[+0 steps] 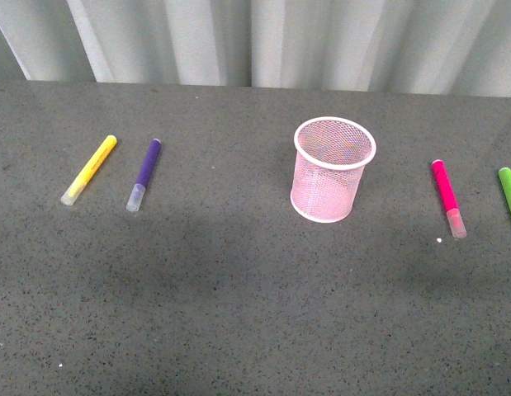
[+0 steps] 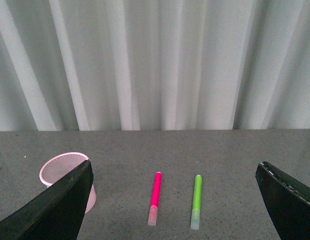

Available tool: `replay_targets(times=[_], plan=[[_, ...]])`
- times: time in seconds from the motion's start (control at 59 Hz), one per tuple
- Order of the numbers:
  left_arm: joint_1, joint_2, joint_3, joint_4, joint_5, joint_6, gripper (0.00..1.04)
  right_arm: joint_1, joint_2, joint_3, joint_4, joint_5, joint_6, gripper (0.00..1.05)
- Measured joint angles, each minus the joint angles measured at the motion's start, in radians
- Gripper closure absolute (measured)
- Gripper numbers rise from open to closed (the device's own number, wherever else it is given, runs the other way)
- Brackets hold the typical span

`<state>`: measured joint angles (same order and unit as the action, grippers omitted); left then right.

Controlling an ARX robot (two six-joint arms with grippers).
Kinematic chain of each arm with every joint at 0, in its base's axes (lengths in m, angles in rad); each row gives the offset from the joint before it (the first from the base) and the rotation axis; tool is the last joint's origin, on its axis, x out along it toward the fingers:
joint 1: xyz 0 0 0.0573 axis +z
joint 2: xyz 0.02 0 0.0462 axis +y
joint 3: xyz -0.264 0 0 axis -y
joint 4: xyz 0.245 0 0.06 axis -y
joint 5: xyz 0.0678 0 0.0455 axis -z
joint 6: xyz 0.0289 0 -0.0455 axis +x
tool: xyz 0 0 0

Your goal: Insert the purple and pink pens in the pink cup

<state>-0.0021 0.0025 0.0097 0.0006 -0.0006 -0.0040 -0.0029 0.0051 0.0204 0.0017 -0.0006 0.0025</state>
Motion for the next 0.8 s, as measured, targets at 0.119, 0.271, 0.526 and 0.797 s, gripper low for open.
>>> replay_targets(times=[0.119, 0.271, 0.526, 0.797], plan=[[0.0, 0.0, 0.0, 0.0, 0.0, 0.0, 0.07, 0.0, 0.0, 0.0, 0.0, 0.0, 0.0, 0.07], [0.0, 0.0, 0.0, 0.0, 0.0, 0.0, 0.07, 0.0, 0.0, 0.0, 0.0, 0.0, 0.0, 0.07], [0.0, 0.0, 0.0, 0.0, 0.0, 0.0, 0.07, 0.0, 0.0, 0.0, 0.0, 0.0, 0.0, 0.07], [0.0, 0.0, 0.0, 0.0, 0.0, 0.0, 0.07, 0.0, 0.0, 0.0, 0.0, 0.0, 0.0, 0.07]])
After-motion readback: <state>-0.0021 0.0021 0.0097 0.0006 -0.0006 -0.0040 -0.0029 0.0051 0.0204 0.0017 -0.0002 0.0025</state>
